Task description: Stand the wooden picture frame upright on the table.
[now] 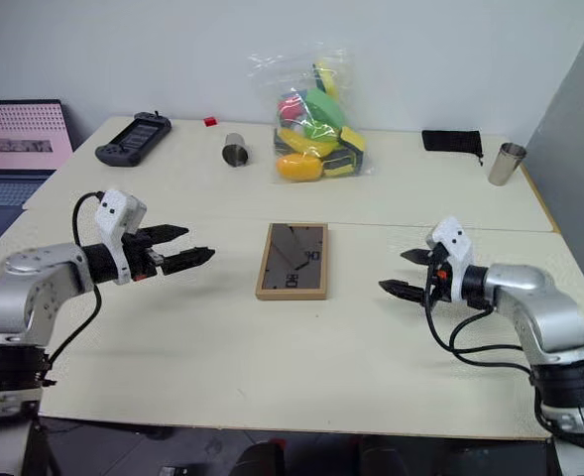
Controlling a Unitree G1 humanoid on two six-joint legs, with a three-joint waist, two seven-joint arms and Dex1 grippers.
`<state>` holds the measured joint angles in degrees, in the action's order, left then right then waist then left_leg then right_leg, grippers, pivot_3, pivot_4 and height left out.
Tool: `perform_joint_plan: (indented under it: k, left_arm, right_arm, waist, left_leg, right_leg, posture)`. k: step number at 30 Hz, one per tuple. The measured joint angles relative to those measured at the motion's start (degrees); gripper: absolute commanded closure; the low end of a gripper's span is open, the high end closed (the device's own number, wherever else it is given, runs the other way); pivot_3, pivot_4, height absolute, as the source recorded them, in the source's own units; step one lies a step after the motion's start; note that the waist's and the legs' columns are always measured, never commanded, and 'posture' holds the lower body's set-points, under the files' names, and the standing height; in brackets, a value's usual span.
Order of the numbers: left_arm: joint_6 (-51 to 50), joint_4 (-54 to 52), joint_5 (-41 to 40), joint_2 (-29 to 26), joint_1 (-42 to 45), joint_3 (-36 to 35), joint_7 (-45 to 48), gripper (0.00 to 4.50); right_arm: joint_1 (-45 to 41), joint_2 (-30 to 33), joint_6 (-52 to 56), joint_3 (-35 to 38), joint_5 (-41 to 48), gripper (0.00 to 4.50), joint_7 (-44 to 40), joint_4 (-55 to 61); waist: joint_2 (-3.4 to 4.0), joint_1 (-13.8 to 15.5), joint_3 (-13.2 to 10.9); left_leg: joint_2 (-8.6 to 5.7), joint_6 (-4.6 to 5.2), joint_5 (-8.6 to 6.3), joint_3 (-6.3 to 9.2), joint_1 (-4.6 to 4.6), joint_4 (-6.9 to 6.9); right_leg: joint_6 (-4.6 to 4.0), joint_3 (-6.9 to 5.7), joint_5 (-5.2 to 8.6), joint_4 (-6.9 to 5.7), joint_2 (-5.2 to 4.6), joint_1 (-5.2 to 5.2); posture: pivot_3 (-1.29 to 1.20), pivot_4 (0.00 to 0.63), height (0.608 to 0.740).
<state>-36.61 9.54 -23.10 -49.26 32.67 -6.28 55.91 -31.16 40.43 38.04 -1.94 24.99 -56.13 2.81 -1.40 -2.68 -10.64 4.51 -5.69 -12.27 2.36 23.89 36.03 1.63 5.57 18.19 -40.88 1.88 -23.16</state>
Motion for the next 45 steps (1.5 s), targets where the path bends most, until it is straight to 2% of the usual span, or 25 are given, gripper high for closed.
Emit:
perform_joint_plan:
  k: [12,13,15,19,23,29,31,32,39,45]
  left_arm:
    - [1.91,1.99,2.70,2.01,0.67,1.03,-3.74,0.00]
    - [1.90,2.04,2.69,2.39,0.67,0.46,-4.12,0.36]
    - [1.92,2.45,2.66,3.73,0.73,-0.29,-5.35,0.75]
    - [2.60,4.78,3.49,6.37,0.85,-0.37,-7.45,1.65]
    - [4.93,6.84,5.84,8.62,1.35,1.72,-9.02,2.56]
    - [10.54,12.87,10.50,15.44,1.86,4.76,-13.14,3.88]
    - [11.26,14.01,11.10,16.95,1.86,5.42,-14.07,4.25]
    - [11.80,14.53,11.53,17.34,1.88,5.82,-14.21,4.48]
    - [12.19,14.67,12.98,20.45,3.18,8.43,-12.98,4.48]
    - [7.50,6.60,12.70,17.84,-0.77,8.82,-9.03,4.48]
  right_arm:
    - [-2.19,-4.69,-4.22,-1.67,-4.22,0.01,2.01,-6.07]
    - [-2.57,-5.91,-5.22,-1.77,-5.01,0.18,2.76,-7.12]
    - [-3.59,-8.10,-7.35,-2.54,-6.54,0.52,4.16,-9.44]
    - [-6.39,-11.97,-11.31,-4.39,-11.18,1.50,8.26,-15.61]
    - [-9.08,-16.23,-14.80,-6.29,-15.09,2.52,12.12,-21.08]
    - [-12.69,-23.03,-22.86,-9.47,-21.63,4.04,17.43,-31.72]
    - [-12.87,-24.16,-23.82,-9.99,-22.18,4.42,17.97,-33.61]
    - [-12.98,-24.73,-24.23,-10.19,-22.53,4.50,18.14,-34.64]
    - [-14.35,-29.05,-25.01,-10.78,-23.79,4.50,18.05,-36.18]
    - [-10.07,-27.51,-19.20,-10.14,-20.99,4.50,12.25,-26.68]
  waist:
    - [-0.02,-0.26,-0.01]
    - [-0.02,-0.30,-0.01]
    - [-0.02,-0.42,-0.01]
    - [-0.02,-0.53,-0.01]
    - [-0.02,-0.53,-0.01]
    - [-0.02,-0.53,-0.01]
    - [-0.02,-0.53,-0.01]
    - [-0.02,-0.53,-0.01]
    - [-0.02,-0.57,-0.01]
    - [-0.02,-0.57,-0.01]
  left_leg:
    - [0.01,0.00,0.00,0.00,0.06,0.03]
    - [0.02,0.00,0.00,0.00,0.06,0.03]
    - [0.02,0.00,0.00,0.00,0.03,0.03]
    - [0.01,-0.01,0.01,0.00,0.04,0.05]
    - [0.02,-0.01,0.01,0.00,0.06,0.04]
    - [0.01,-0.01,0.01,0.00,0.05,0.05]
    - [0.01,-0.01,0.01,0.01,0.08,0.05]
    - [0.01,-0.01,0.01,0.01,0.07,0.05]
    - [0.01,-0.02,0.01,0.02,0.05,0.05]
    - [0.01,-0.02,0.01,0.05,0.06,0.02]
  right_leg:
    - [-0.01,0.01,0.00,-0.02,0.00,-0.04]
    - [-0.01,0.00,0.00,-0.03,0.00,-0.04]
    - [-0.01,0.01,0.00,-0.06,0.00,-0.04]
    - [-0.01,0.01,-0.01,-0.07,0.00,-0.04]
    - [-0.02,0.00,-0.01,-0.08,0.00,-0.07]
    - [-0.02,-0.01,-0.02,-0.11,-0.02,-0.05]
    - [-0.02,-0.01,-0.02,-0.10,-0.02,-0.06]
    - [-0.02,0.00,-0.02,-0.11,-0.02,-0.06]
    - [-0.02,-0.03,-0.02,-0.17,-0.02,-0.05]
    - [-0.02,-0.02,-0.02,-0.16,-0.02,-0.05]
  posture:
    - [0.00,0.150,0.740]
    - [0.00,0.150,0.740]
    - [0.00,0.150,0.740]
    - [0.00,0.150,0.740]
    - [0.00,0.150,0.740]
    - [0.00,0.150,0.740]
    - [0.00,0.150,0.740]
    - [0.00,0.150,0.740]
    - [0.00,0.150,0.740]
    - [0.00,0.150,0.740]
